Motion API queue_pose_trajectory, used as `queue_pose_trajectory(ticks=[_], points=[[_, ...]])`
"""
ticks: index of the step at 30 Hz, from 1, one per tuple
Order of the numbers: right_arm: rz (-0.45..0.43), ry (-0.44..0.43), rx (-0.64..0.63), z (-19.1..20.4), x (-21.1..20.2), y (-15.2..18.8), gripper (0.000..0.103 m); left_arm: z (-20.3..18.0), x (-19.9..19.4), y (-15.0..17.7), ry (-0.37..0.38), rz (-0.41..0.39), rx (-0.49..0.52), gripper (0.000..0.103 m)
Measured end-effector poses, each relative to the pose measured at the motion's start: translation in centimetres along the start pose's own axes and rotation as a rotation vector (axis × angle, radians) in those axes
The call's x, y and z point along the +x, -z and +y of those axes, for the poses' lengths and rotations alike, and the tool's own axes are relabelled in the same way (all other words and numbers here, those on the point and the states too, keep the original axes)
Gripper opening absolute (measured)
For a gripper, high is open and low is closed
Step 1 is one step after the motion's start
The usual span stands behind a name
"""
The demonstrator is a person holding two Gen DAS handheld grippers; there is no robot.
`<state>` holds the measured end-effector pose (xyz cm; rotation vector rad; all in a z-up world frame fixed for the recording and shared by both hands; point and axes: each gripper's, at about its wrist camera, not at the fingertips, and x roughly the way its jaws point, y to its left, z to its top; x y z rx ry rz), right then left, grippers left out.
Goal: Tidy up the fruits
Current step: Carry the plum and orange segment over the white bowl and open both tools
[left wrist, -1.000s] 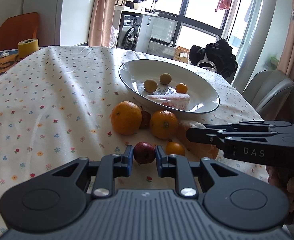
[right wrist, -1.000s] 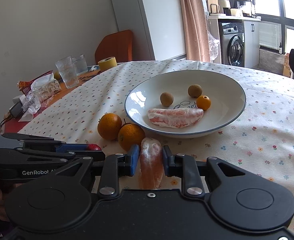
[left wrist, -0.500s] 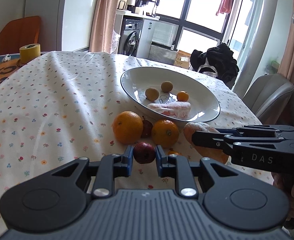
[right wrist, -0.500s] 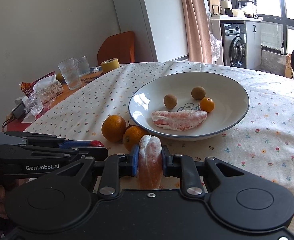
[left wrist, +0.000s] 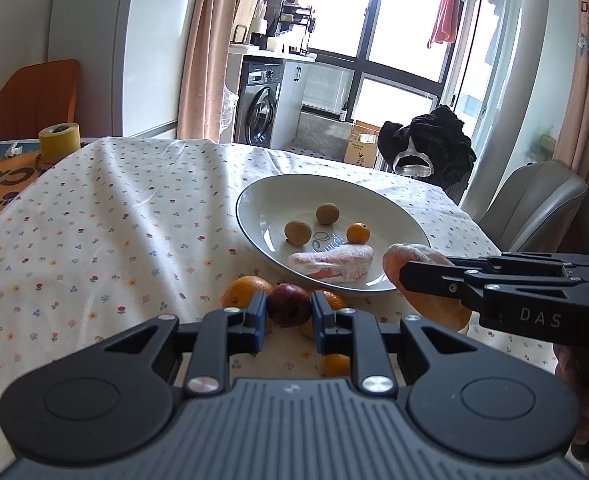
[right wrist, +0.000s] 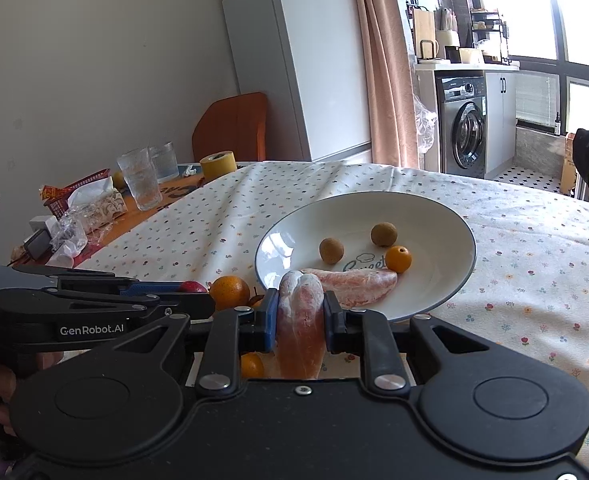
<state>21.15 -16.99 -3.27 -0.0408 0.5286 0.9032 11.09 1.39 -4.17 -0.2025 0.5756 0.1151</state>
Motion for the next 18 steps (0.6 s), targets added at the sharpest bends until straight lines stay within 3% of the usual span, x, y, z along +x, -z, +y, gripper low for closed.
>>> queue_pose_trajectory(ticks=[18], points=[[-0.049, 0.053, -0.005, -1.7, 0.8, -2.3, 0.021, 0.6, 1.3, -4.5, -0.016, -0.056, 0.032, 0.022]])
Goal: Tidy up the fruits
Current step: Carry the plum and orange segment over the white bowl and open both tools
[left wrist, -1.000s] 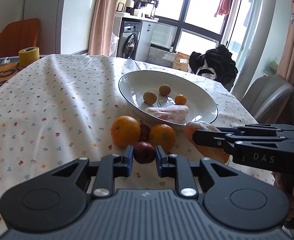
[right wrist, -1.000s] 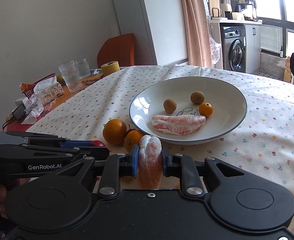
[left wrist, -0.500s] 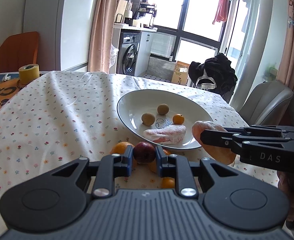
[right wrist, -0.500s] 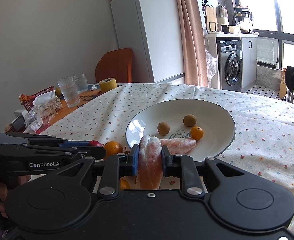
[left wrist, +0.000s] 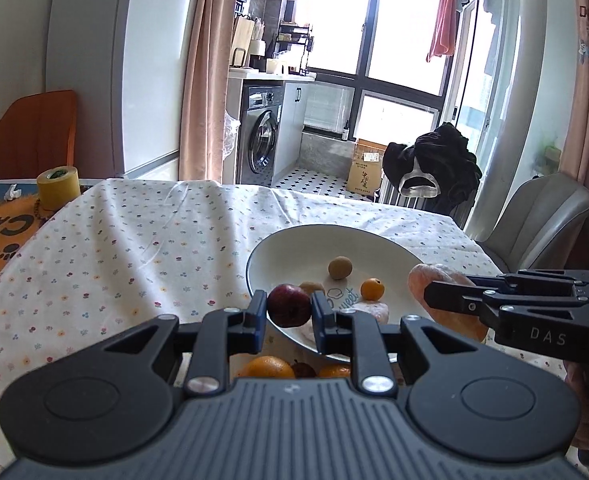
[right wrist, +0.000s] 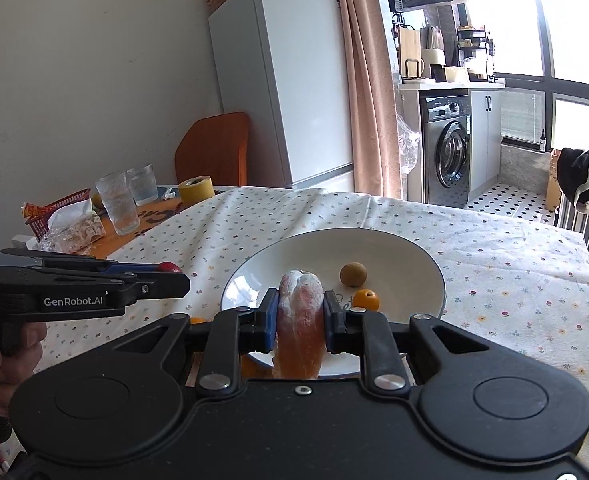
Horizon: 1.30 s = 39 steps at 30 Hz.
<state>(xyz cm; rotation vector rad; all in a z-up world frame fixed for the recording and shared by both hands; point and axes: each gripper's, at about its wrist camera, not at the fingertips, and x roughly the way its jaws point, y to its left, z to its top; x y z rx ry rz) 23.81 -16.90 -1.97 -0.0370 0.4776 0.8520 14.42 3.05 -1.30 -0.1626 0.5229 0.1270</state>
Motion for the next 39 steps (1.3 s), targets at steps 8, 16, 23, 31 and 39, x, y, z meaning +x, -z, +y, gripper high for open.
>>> queue_pose_trajectory(ticks=[8, 16, 23, 31, 39], points=[[0.005, 0.012, -0.003, -0.9, 1.7, -1.0, 0.021, 0.4, 2.1, -1.6, 0.005, 0.016, 0.004, 0.022], [0.022, 0.015, -0.009, -1.6, 3.4, -2.1, 0.021, 0.3, 4.9, -2.4, 0.017, 0.046, 0.017, 0.022], [0.028, 0.017, -0.017, -1.6, 5.0, -3.2, 0.021, 0.0, 6.9, -3.7, 0.028, 0.057, 0.029, 0.022], [0.038, 0.010, -0.043, -1.1, 6.7, -4.5, 0.021, 1.0, 7.5, -4.6, 0.018, 0.068, -0.018, 0.026], [0.052, -0.010, -0.048, -0.8, 8.3, -5.0, 0.021, 2.0, 6.2, -5.1, -0.044, 0.047, -0.037, 0.042]])
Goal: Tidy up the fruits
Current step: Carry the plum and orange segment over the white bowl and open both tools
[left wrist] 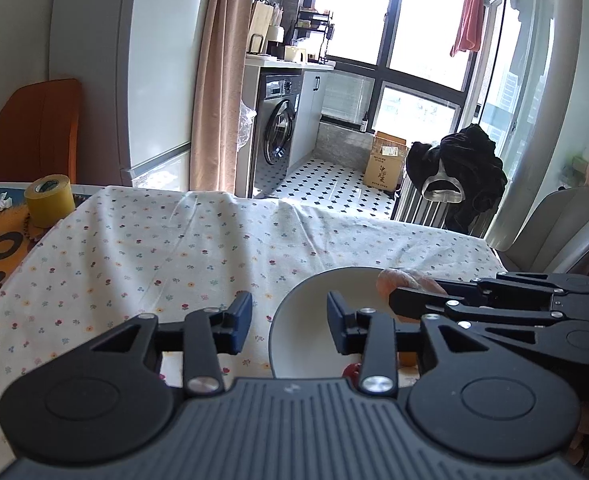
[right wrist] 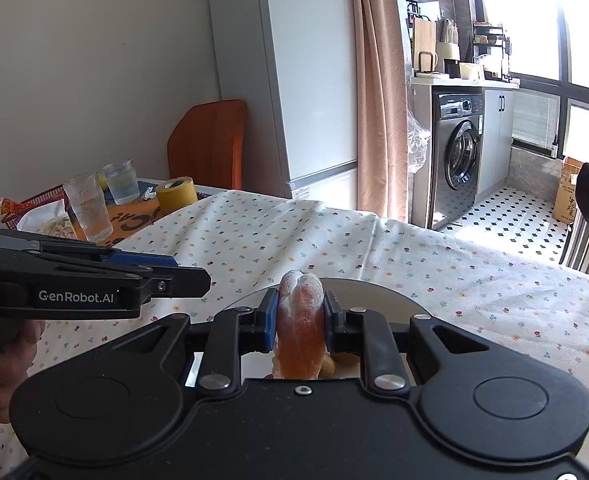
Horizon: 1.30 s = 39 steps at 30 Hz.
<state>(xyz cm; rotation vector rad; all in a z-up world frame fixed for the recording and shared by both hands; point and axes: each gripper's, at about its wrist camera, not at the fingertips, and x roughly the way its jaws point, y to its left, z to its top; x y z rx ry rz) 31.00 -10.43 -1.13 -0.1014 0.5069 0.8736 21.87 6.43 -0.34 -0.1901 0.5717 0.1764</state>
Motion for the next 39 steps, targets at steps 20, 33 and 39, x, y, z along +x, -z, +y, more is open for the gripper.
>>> queue_pose_trajectory(ticks=[20, 33, 39], points=[[-0.066, 0.007, 0.002, 1.0, -4.6, 1.2, 0.065, -1.2, -4.5, 1.5, -0.071, -0.070, 0.010, 0.087], [-0.111, -0.018, 0.020, 1.5, -8.1, 2.6, 0.088, -1.2, -7.6, 3.3, -0.128, -0.120, -0.008, 0.095], [-0.123, -0.014, 0.058, 1.4, -9.0, 3.4, 0.103, -0.4, -8.6, 4.3, -0.147, -0.132, -0.039, 0.096]])
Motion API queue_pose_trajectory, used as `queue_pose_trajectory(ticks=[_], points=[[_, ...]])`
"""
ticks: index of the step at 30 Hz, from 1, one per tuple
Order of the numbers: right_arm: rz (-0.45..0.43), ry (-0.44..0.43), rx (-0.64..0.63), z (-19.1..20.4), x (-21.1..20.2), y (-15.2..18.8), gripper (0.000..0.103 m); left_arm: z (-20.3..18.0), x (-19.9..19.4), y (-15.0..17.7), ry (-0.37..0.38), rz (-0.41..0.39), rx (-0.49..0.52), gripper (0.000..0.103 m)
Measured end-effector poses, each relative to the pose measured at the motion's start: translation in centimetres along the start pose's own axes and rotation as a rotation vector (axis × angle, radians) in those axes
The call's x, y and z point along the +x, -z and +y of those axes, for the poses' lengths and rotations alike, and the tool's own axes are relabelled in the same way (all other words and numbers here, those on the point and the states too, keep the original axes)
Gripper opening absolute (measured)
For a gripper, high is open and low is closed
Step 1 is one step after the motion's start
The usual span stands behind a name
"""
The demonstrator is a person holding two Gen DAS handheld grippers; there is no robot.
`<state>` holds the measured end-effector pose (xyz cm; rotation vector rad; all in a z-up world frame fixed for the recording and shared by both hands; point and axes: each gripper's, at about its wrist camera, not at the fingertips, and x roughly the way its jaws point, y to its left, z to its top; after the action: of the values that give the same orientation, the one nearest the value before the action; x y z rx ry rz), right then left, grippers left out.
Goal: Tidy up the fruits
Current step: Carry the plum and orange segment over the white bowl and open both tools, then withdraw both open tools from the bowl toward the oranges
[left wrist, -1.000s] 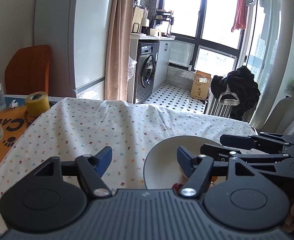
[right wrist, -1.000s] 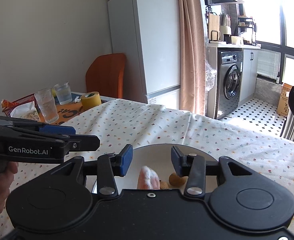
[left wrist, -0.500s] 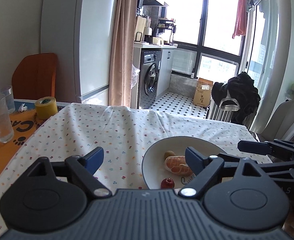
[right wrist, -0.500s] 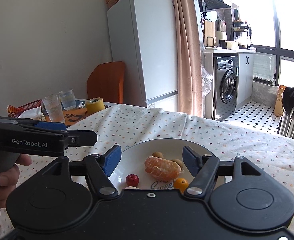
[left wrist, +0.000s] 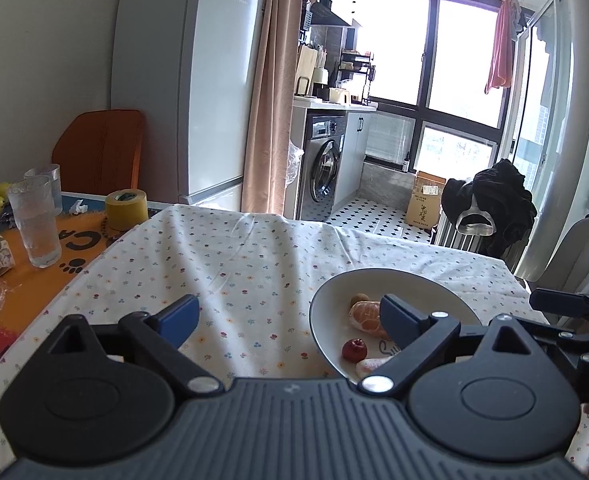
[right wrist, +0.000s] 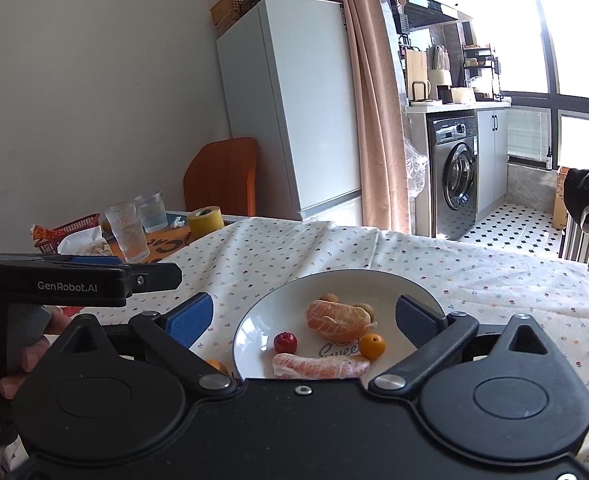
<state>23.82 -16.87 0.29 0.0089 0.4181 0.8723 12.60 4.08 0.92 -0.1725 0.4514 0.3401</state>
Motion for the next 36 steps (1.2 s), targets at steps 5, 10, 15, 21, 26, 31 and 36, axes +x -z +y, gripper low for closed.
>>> queue_pose_trajectory(ticks=[5, 10, 15, 21, 26, 31, 36], points=[[-0.023, 0.029, 0.012, 0.3, -1.1, 1.0, 0.103, 0.8, -0.6, 0.7, -0.007, 0.015, -0.024, 0.096], [-0.021, 0.045, 0.014, 0.8, -2.0, 1.5, 0.103, 1.4, -1.3, 1.4, -0.013, 0.024, -0.042, 0.096], [-0.024, 0.055, 0.028, 0.9, -2.8, 2.0, 0.103, 2.1, -2.2, 1.9, 0.011, 0.037, -0.062, 0.096], [-0.007, 0.038, 0.036, 1.1, -3.4, 2.6, 0.103, 2.7, -3.0, 2.3, 0.009, 0.043, -0.053, 0.096], [-0.014, 0.026, 0.028, 1.7, -4.2, 3.0, 0.103, 2.9, -3.8, 2.9, 0.010, 0.049, -0.039, 0.096], [-0.003, 0.023, 0.024, 2.0, -4.5, 3.5, 0.103, 2.9, -4.3, 3.3, 0.017, 0.069, -0.030, 0.096], [-0.001, 0.033, 0.016, 2.2, -5.3, 3.8, 0.103, 2.9, -4.8, 3.6, 0.011, 0.070, -0.006, 0.096]])
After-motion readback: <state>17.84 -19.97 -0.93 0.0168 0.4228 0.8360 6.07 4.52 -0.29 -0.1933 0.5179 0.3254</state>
